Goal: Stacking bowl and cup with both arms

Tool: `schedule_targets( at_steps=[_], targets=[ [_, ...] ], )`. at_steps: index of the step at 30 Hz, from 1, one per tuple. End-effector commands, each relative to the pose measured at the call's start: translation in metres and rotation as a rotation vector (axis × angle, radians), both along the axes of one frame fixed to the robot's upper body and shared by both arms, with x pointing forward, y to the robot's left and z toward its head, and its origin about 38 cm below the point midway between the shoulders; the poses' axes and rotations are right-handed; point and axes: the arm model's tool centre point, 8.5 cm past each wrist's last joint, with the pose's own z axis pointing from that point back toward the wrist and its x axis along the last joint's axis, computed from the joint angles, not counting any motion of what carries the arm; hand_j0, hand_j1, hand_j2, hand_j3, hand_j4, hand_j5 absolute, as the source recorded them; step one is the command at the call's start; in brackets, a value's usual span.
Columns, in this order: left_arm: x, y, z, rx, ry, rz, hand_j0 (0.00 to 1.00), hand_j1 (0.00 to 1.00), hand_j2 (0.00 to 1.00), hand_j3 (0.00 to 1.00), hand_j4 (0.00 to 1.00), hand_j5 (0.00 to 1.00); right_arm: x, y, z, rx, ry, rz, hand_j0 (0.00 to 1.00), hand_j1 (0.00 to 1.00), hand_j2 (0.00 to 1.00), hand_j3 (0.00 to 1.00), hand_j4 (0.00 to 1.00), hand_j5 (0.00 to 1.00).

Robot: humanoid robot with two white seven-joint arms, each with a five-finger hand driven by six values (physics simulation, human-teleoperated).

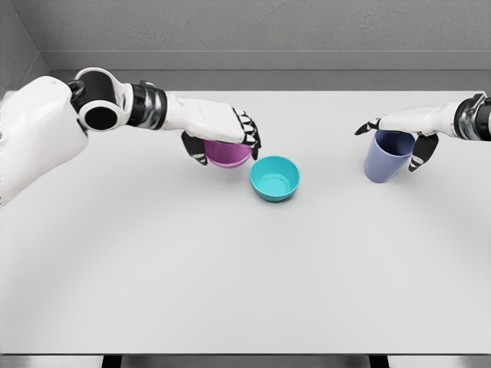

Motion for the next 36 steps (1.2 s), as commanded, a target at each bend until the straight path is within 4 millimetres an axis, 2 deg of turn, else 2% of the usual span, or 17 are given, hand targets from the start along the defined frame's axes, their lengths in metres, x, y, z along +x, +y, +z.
schedule_targets(
  at_steps=[1,11,20,36],
  targets=[
    [-0.002,-0.007,0.001,-0.010,0.002,-0.011,0.71,0.71,0.71,0.71,0.71,0.71,0.000,0.000,0.000,0.000,0.000,0.000,0.94,0.94,0.94,0.94,0.94,0.94],
    [-0.008,-0.039,0.002,-0.026,-0.003,-0.069,0.71,0.71,0.71,0.71,0.71,0.71,0.001,-0.005,-0.005,-0.015,0.010,-0.008,0.69,0.69,0.69,0.69,0.69,0.69],
    [-0.014,-0.060,-0.002,-0.033,-0.002,-0.105,0.71,0.71,0.71,0.71,0.71,0.71,0.003,-0.005,0.004,-0.014,-0.007,-0.005,0.69,0.69,0.69,0.69,0.69,0.69],
    [-0.020,-0.076,-0.012,-0.035,0.012,-0.129,0.71,0.71,0.71,0.71,0.71,0.71,0.005,-0.007,0.019,-0.017,-0.035,-0.005,0.70,0.70,0.70,0.70,0.70,0.70]
  ],
)
